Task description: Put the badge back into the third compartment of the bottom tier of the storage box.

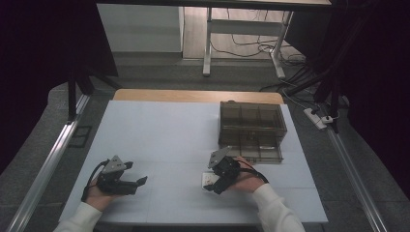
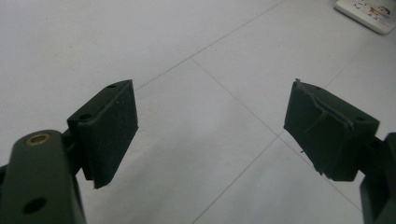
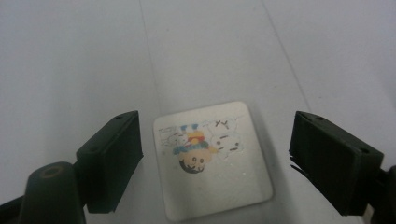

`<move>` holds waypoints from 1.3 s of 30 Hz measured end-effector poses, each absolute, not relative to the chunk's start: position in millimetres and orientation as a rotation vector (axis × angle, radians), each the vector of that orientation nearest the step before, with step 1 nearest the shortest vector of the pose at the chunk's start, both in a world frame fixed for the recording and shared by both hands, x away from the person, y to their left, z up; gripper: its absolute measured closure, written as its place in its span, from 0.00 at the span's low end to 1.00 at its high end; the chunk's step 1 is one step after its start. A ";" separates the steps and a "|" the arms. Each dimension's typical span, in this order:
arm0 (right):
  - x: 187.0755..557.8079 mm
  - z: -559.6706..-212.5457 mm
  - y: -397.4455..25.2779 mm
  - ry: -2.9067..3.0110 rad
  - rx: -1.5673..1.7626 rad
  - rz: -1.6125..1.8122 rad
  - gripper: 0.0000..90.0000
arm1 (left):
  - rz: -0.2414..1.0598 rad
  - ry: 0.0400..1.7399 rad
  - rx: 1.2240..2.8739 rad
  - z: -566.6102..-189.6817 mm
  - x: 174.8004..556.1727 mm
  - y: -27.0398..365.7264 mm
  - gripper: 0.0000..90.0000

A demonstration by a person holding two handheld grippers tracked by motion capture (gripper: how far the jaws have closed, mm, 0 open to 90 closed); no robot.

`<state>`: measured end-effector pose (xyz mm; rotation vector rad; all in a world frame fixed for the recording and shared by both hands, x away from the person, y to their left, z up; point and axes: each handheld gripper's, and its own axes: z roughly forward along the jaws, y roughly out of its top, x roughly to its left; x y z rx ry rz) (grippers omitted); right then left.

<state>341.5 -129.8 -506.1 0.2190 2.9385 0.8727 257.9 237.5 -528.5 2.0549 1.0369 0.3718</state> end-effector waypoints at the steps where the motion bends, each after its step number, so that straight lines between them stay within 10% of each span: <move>1: 341.4 -507.0 -129.2 2.943 0.220 0.862 0.17 | 0.371 1.037 2.055 -528.6 257.9 237.5 0.19; 39: 339.9 -510.8 -127.6 2.952 0.134 0.824 0.37 | 0.367 1.042 2.053 -529.1 257.4 238.9 0.19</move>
